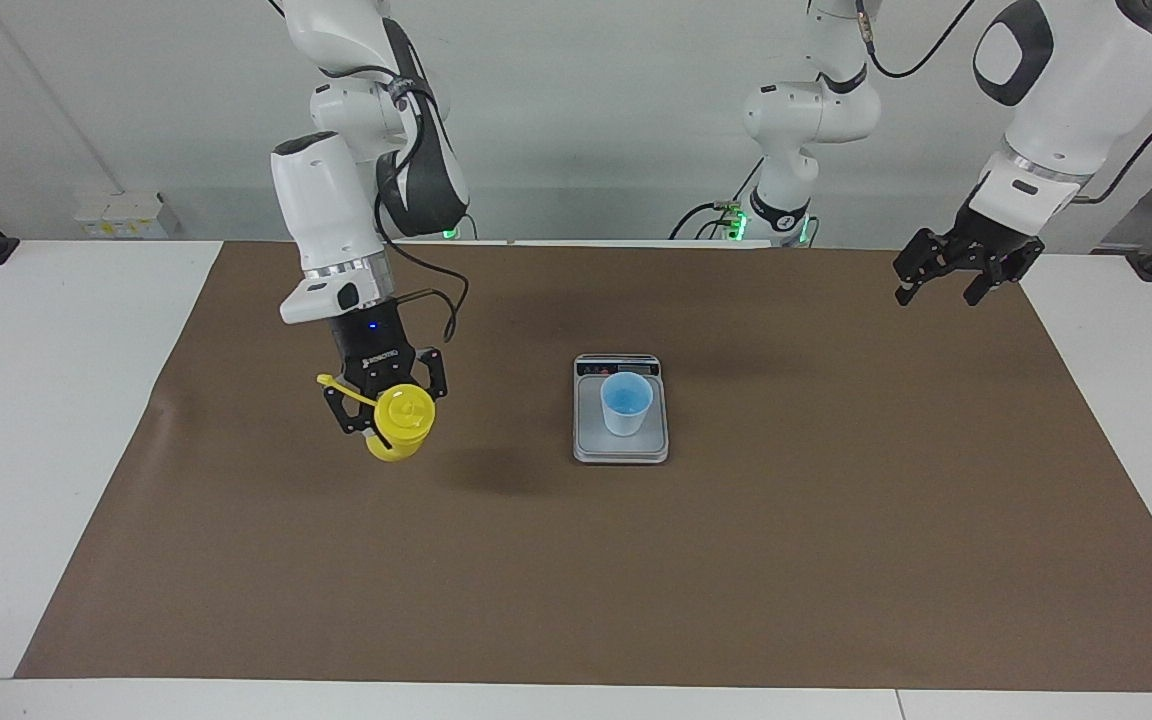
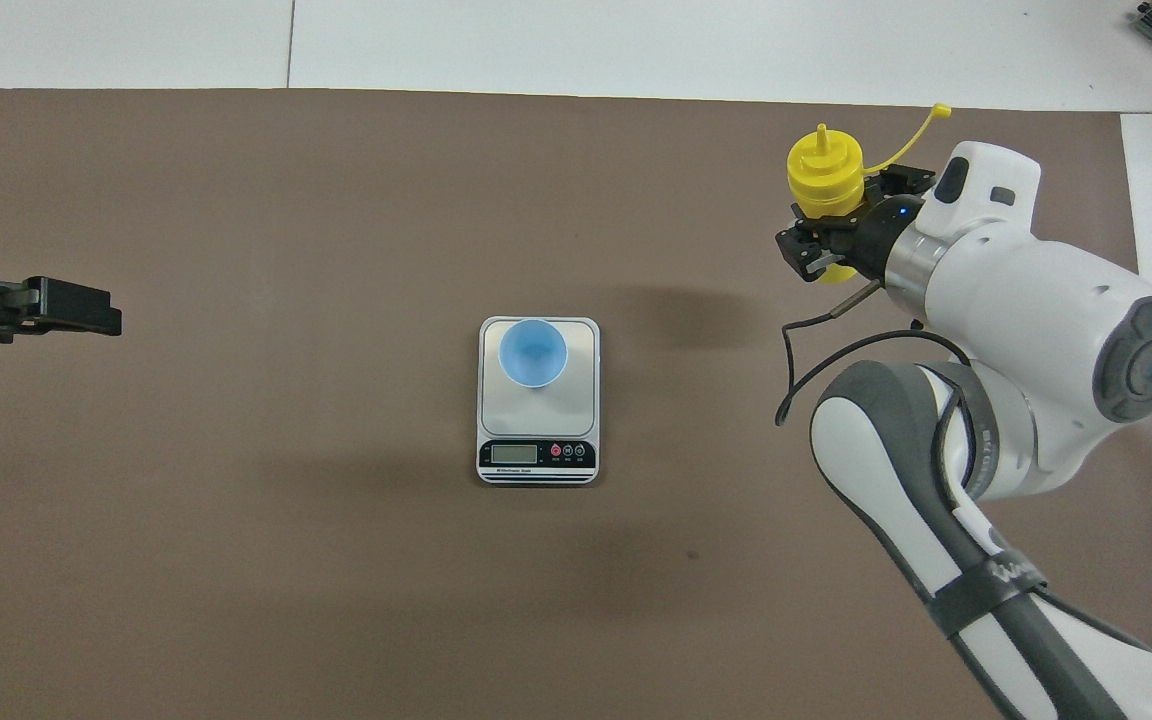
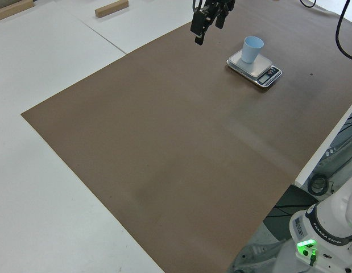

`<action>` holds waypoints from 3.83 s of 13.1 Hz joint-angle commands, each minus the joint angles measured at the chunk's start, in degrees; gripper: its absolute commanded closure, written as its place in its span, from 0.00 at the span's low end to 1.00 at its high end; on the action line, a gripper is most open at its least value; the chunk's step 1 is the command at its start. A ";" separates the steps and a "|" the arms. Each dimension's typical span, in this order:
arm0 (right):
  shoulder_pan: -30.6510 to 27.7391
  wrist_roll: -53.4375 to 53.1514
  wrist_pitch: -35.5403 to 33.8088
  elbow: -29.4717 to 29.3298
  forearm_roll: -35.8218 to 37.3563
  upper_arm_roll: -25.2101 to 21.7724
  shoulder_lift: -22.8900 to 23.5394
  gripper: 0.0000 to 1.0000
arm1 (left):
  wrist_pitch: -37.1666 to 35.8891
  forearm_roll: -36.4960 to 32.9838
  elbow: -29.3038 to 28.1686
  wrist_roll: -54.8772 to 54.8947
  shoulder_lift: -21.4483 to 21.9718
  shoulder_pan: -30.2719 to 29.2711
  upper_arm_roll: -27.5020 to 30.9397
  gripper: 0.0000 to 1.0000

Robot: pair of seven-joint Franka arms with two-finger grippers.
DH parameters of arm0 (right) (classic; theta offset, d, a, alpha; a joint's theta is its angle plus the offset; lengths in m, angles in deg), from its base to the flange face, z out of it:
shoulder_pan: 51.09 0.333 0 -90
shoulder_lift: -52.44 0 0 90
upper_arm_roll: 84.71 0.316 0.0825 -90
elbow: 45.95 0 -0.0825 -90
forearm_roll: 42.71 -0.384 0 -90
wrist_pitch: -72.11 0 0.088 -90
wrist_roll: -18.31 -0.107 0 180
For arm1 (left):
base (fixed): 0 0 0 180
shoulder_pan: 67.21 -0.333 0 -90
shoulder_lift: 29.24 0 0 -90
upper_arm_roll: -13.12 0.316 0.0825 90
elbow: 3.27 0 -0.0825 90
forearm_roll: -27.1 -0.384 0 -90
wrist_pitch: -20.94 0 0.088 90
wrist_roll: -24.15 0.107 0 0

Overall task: Pour seasoning into cup on scale with both arms
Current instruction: 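Raise the yellow bottle upright and carry it back from the scale, then lower the yellow bottle onto the table at its starting spot, then open the right gripper and pull it back from the bottle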

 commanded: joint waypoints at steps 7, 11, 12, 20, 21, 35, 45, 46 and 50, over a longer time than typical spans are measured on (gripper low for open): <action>-6.78 43.81 -3.47 5.26 -35.32 0.45 -2.82 0.91 | -0.30 0.40 -0.56 -0.19 0.50 -0.37 -0.01 0.00; -11.35 59.17 -7.60 6.75 -46.37 0.45 -2.90 0.91 | -0.30 0.40 -0.56 -0.19 0.50 -0.37 -0.01 0.00; -12.49 62.70 -8.83 7.36 -48.93 0.45 -2.82 0.91 | -0.30 0.49 -0.56 -0.19 0.50 -0.37 -0.01 0.00; -22.16 80.47 -20.08 9.74 -59.32 0.45 -0.98 0.87 | -0.30 0.40 -0.56 -0.19 0.50 -0.37 -0.01 0.00; -23.39 82.06 -21.40 9.74 -59.76 0.45 -0.27 0.86 | -0.30 0.40 -0.48 -0.19 0.50 -0.37 -0.01 0.00; -29.03 91.74 -31.34 8.95 -66.62 0.36 6.50 0.31 | -0.30 0.40 -0.56 -0.19 0.50 -0.28 -0.01 0.00; -30.17 91.48 -30.64 9.48 -61.98 -0.25 5.01 0.00 | -0.30 0.49 -0.56 -0.19 0.50 -0.37 -0.01 0.00; -30.35 91.48 -30.47 9.48 -60.31 -0.25 5.01 0.00 | -0.30 0.40 -0.48 -0.19 0.50 -0.37 -0.01 0.00; -31.40 90.60 -28.97 9.74 -53.72 -0.34 5.09 0.00 | -0.30 0.49 -0.56 -0.19 0.50 -0.28 -0.01 0.00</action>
